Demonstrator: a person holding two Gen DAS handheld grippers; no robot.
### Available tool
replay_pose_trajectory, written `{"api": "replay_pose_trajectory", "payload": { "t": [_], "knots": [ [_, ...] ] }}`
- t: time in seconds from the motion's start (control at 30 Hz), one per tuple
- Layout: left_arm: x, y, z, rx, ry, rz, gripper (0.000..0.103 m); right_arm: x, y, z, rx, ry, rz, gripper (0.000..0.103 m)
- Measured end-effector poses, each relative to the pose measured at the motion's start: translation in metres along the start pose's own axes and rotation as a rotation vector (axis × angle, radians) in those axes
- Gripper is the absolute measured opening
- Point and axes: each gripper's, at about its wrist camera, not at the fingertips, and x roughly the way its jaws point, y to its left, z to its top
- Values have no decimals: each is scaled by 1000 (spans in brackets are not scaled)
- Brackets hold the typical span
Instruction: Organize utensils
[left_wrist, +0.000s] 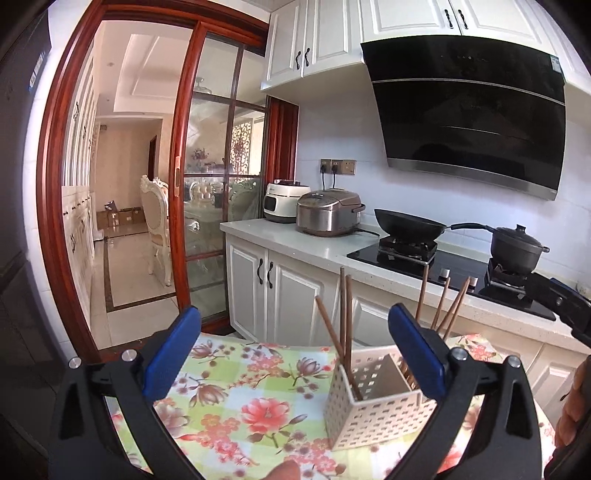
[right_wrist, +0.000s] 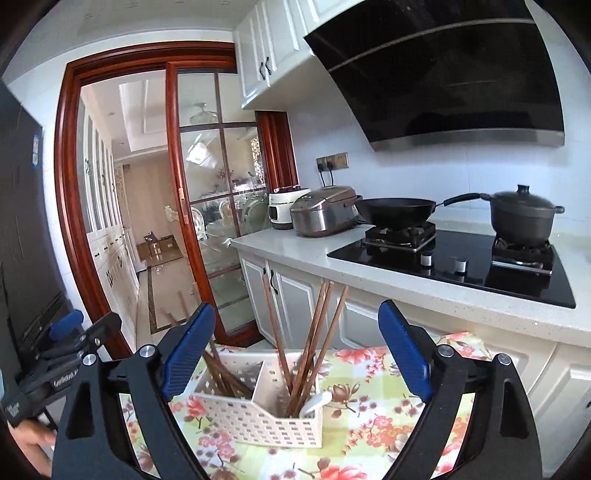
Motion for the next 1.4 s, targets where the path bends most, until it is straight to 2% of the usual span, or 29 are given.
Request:
{"api": "replay_pose_trajectory", "payload": {
  "t": [0.23,0.33,0.43,0.63,0.8,0.97,1.2,1.4],
  "knots": [
    [-39,6,-13,-16,-8,-42,98,-35,15,-19,-55,30,-1,85],
    [-57,1,-18,-9,-12,-25,98,-49,19,-27,-66,38,-7,85],
    [-70,-6,-21,-16,-6,-9,98,-58,22,-37,-79,55,-50,85],
    [-95,-30,-37,-3,20,-7,98,-65,16,-54,-73,141,-81,85],
    [-98,-62,-46,95,60,-6,98,-70,20,-58,-133,172,-122,85],
    [-101,-71,-52,97,70,-8,98,-77,13,-57,-116,159,-121,85],
    [-105,-64,-51,78,89,-28,98,-81,9,-55,-106,153,-106,85],
    [-115,-62,-47,88,74,-25,98,-85,11,-54,-108,151,-93,85]
  ]
}}
